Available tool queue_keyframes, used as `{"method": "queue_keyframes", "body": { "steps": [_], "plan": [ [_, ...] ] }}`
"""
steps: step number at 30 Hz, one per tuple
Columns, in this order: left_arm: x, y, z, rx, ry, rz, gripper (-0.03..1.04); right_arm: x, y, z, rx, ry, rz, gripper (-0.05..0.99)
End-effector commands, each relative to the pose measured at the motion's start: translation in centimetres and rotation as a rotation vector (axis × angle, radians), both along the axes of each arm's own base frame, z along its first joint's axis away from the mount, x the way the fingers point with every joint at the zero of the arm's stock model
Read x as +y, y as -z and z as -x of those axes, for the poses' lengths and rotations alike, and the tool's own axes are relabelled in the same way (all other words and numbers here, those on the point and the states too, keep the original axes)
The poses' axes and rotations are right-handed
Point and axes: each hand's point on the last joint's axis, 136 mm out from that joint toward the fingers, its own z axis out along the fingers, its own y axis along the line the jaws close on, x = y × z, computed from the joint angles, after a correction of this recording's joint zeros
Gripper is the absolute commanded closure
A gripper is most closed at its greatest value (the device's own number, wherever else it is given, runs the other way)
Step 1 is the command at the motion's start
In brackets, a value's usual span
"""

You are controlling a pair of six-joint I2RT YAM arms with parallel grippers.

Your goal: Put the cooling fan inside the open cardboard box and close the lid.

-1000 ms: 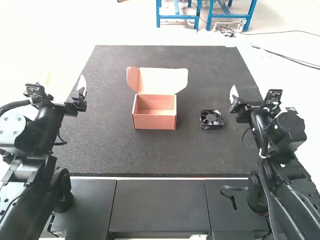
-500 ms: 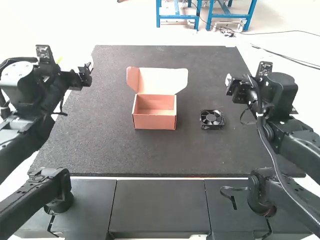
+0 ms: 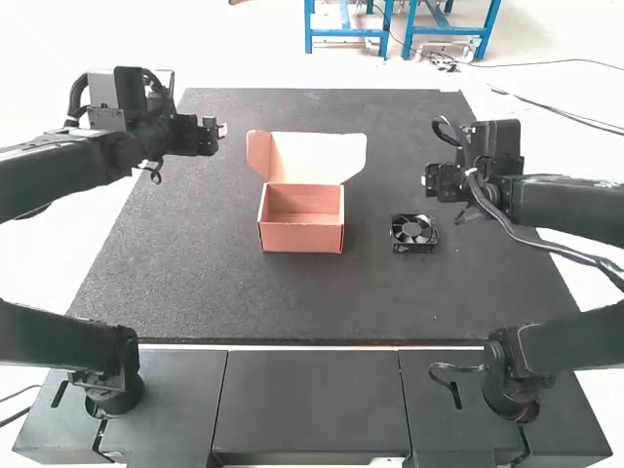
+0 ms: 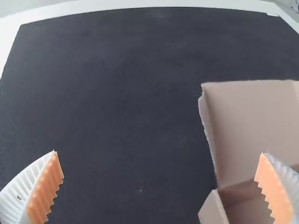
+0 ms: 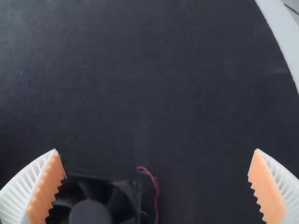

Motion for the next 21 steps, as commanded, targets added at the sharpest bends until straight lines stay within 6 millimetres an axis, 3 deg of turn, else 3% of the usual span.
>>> {"method": "queue_keyframes", "body": {
  "steps": [1,7,13,17,21],
  "plan": [
    [-1.0,-2.4,-0.4,-0.06,0.063,-0.016,0.04,-0.9,1.7,-0.9,0.067,0.026,0.039,0.02],
    [-1.7,-2.5,-0.5,-0.079,0.08,-0.01,0.04,-1.4,4.5,-0.4,0.123,0.018,0.055,0.02],
    [-5.1,-2.3,0.4,-0.065,0.16,-0.007,0.04,-3.3,6.9,0.7,0.152,0.034,0.094,0.03],
    [-4.3,-2.0,0.2,-0.053,0.139,-0.006,0.04,-3.8,9.1,1.8,0.212,0.029,0.094,0.03],
    [-4.1,-2.1,0.2,-0.056,0.133,-0.007,0.04,-3.2,9.7,2.2,0.223,0.006,0.086,0.03]
  ]
}}
